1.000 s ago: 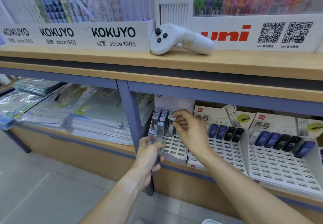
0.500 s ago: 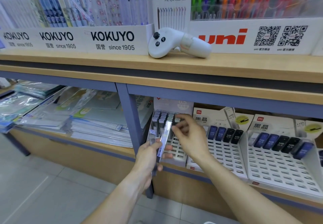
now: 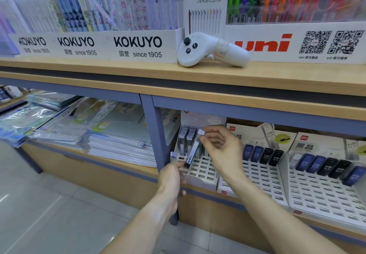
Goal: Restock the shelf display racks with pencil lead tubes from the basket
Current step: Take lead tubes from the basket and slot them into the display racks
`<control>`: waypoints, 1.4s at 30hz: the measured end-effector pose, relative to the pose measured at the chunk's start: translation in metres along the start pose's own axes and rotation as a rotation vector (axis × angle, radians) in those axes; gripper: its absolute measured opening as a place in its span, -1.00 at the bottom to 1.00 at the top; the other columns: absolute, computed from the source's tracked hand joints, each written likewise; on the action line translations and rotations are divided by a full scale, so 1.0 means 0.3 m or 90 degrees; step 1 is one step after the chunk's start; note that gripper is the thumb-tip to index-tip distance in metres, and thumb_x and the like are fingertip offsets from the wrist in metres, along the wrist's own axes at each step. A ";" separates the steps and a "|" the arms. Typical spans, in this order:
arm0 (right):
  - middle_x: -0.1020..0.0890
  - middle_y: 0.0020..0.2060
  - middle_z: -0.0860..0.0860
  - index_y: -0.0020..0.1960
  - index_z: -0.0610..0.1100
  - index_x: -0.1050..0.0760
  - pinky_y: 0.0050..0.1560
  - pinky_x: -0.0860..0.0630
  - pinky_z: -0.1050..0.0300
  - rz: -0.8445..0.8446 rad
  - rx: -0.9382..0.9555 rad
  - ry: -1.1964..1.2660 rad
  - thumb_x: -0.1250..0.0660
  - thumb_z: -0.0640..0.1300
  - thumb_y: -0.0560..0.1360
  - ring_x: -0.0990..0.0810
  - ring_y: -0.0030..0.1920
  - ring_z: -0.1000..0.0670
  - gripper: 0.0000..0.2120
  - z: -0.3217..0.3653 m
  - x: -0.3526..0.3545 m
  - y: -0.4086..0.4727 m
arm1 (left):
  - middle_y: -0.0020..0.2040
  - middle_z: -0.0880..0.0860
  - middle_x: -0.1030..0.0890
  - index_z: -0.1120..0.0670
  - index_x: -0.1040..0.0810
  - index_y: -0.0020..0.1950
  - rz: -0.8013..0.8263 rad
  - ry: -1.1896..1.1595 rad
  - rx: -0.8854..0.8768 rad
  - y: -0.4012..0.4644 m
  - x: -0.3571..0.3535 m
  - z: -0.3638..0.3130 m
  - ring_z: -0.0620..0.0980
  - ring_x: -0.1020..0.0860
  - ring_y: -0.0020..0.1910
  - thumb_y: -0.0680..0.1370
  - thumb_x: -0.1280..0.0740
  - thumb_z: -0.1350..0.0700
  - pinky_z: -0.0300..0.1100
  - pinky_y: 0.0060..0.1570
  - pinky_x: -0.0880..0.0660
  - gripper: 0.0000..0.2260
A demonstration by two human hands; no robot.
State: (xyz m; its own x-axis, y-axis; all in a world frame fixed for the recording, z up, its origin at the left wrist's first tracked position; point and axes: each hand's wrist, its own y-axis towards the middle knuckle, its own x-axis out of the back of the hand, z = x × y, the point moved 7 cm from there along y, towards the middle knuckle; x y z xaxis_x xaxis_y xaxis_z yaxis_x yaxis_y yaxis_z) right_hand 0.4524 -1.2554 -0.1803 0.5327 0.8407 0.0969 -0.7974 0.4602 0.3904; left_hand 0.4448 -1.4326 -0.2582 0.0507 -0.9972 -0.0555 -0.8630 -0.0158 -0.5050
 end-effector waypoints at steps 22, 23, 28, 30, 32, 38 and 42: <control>-0.69 -0.13 0.21 0.04 -0.02 -0.65 -0.01 -0.59 0.36 0.058 0.149 -0.186 -0.47 -0.26 0.52 -0.66 -0.09 0.26 -0.82 -0.012 -0.144 0.005 | -0.20 0.08 -0.62 0.05 -0.51 0.00 -0.032 0.001 -0.057 0.002 0.045 -0.037 0.01 -0.53 -0.32 0.68 -0.20 0.23 -0.16 -0.38 -0.48 -0.85; -0.70 -0.13 0.19 0.05 -0.02 -0.65 -0.01 -0.59 0.36 0.061 0.151 -0.196 -0.46 -0.26 0.52 -0.66 -0.10 0.25 -0.82 -0.012 -0.144 0.005 | -0.19 0.08 -0.61 0.05 -0.50 0.00 -0.033 -0.002 -0.062 0.006 0.045 -0.037 0.02 -0.53 -0.30 0.68 -0.21 0.23 -0.14 -0.35 -0.49 -0.86; -0.70 -0.12 0.16 0.07 -0.02 -0.65 0.00 -0.62 0.30 0.075 0.140 -0.236 -0.46 -0.28 0.52 -0.66 -0.12 0.22 -0.79 -0.020 -0.143 0.013 | -0.22 0.07 -0.59 0.09 -0.51 0.09 -0.032 -0.005 -0.071 0.015 0.045 -0.031 0.03 -0.53 -0.29 0.66 -0.24 0.24 -0.10 -0.28 -0.51 -0.90; -0.69 -0.07 0.12 0.13 -0.01 -0.66 0.01 -0.64 0.19 0.111 0.150 -0.279 -0.45 -0.27 0.51 -0.64 -0.12 0.18 -0.74 -0.022 -0.159 0.019 | -0.19 0.08 -0.60 0.10 -0.51 0.08 -0.024 -0.006 -0.072 0.013 0.042 -0.031 0.01 -0.53 -0.32 0.64 -0.26 0.26 -0.12 -0.31 -0.50 -0.91; -0.60 0.00 0.08 0.24 0.03 -0.63 0.01 -0.61 0.14 0.164 0.162 -0.342 -0.44 -0.26 0.52 -0.59 -0.11 0.12 -0.65 -0.020 -0.186 0.013 | -0.15 0.11 -0.61 0.08 -0.47 0.06 -0.014 -0.010 -0.073 0.009 0.038 -0.033 -0.01 -0.53 -0.35 0.61 -0.29 0.29 -0.13 -0.37 -0.49 -0.88; -0.43 -0.04 0.04 0.34 0.06 -0.58 -0.03 -0.52 0.03 0.231 0.146 -0.440 -0.35 -0.27 0.55 -0.54 -0.05 -0.05 -0.58 -0.014 -0.212 0.019 | -0.08 0.14 -0.63 0.04 -0.42 0.09 0.009 -0.016 -0.094 0.006 0.027 -0.040 -0.01 -0.52 -0.37 0.59 -0.35 0.30 -0.16 -0.44 -0.44 -0.79; -0.47 -0.09 0.09 0.38 0.07 -0.52 -0.07 -0.46 0.14 0.255 0.134 -0.396 -0.36 -0.28 0.54 -0.49 -0.13 0.08 -0.53 -0.021 -0.190 0.004 | -0.06 0.16 -0.63 0.10 -0.48 0.15 0.017 -0.038 -0.103 0.007 0.025 -0.042 0.03 -0.55 -0.28 0.60 -0.36 0.28 -0.15 -0.42 -0.49 -0.83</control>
State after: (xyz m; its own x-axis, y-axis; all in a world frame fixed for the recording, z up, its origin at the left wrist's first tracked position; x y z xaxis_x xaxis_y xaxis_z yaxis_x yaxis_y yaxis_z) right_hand 0.4194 -1.3009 -0.1910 0.3262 0.5872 0.7408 -0.9253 0.0380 0.3773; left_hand 0.4369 -1.4410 -0.2488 0.0524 -0.9913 -0.1209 -0.9336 -0.0057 -0.3583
